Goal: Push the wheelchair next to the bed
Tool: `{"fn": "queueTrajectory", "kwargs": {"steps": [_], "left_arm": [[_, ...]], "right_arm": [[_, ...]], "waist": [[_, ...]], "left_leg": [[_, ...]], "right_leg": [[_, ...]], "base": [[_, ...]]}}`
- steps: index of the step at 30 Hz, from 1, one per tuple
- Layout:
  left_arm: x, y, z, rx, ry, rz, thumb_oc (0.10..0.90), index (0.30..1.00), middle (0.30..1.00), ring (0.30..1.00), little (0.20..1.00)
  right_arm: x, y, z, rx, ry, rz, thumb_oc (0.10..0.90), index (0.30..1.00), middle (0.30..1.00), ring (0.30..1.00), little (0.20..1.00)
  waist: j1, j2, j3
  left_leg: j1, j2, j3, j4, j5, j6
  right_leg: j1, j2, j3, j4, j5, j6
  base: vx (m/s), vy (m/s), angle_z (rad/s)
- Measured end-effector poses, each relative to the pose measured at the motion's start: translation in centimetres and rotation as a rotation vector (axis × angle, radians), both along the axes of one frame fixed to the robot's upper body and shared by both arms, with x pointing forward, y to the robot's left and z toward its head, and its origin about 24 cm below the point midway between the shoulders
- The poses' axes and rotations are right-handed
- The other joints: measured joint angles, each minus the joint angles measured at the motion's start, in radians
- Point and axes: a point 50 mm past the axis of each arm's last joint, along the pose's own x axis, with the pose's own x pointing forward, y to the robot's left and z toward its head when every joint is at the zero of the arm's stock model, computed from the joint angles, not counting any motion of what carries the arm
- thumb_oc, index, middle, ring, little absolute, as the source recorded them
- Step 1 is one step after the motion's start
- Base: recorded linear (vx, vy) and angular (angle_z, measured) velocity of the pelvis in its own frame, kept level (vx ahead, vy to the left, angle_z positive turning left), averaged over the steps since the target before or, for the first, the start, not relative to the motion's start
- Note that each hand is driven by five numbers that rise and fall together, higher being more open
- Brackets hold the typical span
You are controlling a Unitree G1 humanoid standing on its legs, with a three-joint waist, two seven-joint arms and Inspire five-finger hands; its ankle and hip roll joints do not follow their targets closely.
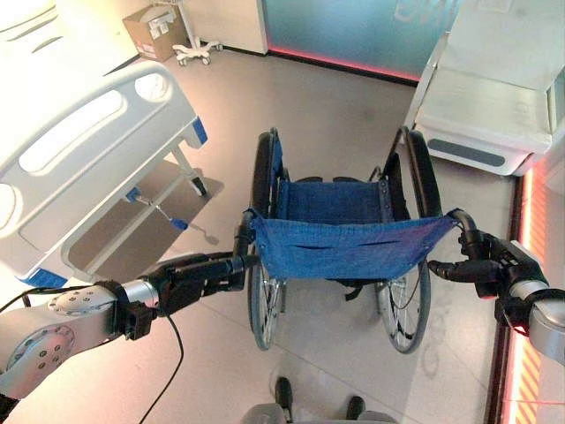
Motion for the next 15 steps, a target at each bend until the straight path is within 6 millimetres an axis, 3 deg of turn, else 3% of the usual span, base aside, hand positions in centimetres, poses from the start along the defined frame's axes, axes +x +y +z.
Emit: {"fn": "queueTrajectory", "kwargs": {"steps": [15], "left_arm": [[-0.29, 0.37, 0.38, 0.009, 0.011, 0.015, 0.800, 0.900, 0.900, 0.900, 0.900]], "right_arm": [[0.16, -1.01, 0.47, -0.055, -0.007, -0.046, 0.400, 0.300, 0.300, 0.300, 0.300]], "waist": [[0.001, -0.002, 0.004]], "left_leg": [[0.001, -0.001, -0.004, 0.000, 0.000, 0.000]], "right_leg": [[0.011, 0.002, 0.000, -0.014, 0.001, 0.002]], "base": [[0.00, 0.001, 0.02]]}}
